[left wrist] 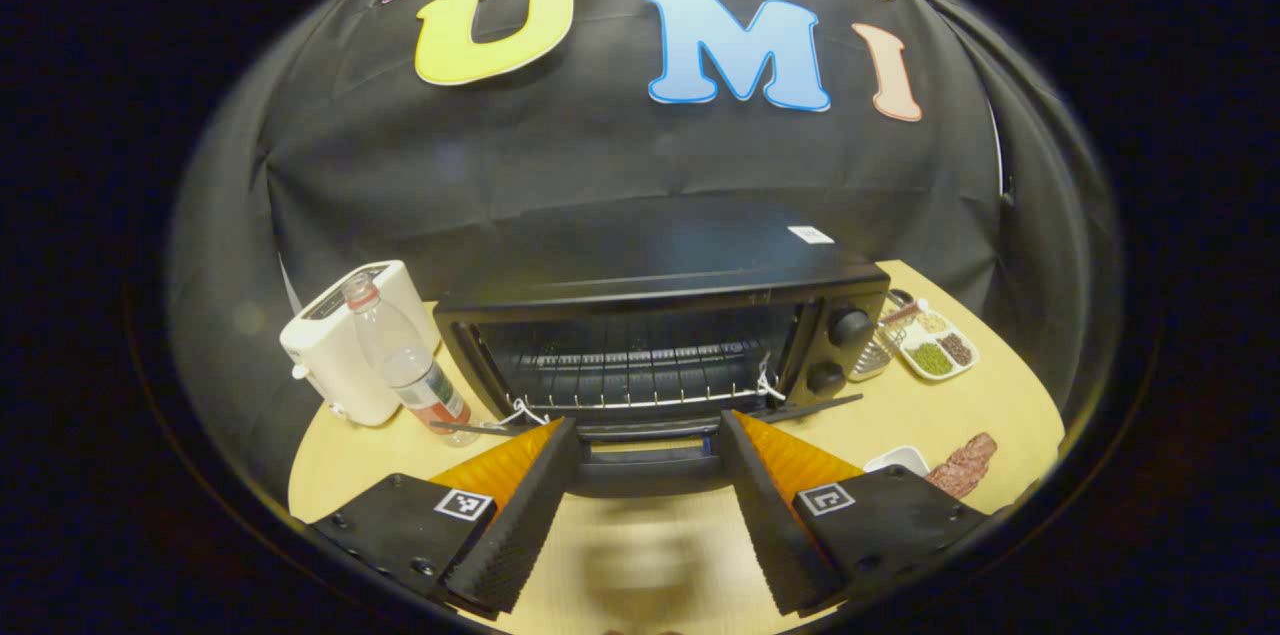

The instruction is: Open the electric oven with the left hand, put the food in, and close the electric oven.

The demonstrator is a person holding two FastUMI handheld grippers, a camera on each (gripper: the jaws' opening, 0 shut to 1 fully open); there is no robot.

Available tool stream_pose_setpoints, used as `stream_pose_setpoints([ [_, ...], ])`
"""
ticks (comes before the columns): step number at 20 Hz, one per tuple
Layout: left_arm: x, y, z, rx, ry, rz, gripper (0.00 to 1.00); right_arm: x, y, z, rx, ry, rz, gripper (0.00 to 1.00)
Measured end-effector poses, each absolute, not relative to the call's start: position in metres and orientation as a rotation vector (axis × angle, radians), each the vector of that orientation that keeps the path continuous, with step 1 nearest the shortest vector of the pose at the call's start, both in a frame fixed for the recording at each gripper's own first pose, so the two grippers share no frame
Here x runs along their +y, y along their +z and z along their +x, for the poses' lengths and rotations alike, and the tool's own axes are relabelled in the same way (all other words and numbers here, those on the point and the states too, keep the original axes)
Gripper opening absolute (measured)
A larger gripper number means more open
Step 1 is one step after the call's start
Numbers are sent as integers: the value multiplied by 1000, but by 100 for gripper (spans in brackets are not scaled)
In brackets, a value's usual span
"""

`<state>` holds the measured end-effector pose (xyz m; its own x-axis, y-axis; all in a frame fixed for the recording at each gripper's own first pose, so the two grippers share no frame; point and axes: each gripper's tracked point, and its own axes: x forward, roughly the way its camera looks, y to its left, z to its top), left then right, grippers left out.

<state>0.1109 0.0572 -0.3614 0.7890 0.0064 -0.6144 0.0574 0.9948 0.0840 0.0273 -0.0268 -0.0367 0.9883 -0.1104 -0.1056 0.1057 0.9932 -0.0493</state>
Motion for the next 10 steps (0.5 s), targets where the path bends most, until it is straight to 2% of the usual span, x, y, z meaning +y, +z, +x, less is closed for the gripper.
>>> stream_pose_setpoints([
  [2,57,-368,100,666,-28,88,95,-26,-34,26,103,-106,-52,98],
  [3,57,-371,95,669,-30,90,99,-26,-33,25,100,-104,-53,99],
  [6,58,-383,81,690,-45,117,95,-23,-33,23,105,-97,-65,99],
  [7,58,-387,78,700,-47,109,98,-21,-34,22,107,-94,-67,99],
  [10,57,-403,65,733,-62,110,92,-17,-33,21,108,-84,-84,99],
])
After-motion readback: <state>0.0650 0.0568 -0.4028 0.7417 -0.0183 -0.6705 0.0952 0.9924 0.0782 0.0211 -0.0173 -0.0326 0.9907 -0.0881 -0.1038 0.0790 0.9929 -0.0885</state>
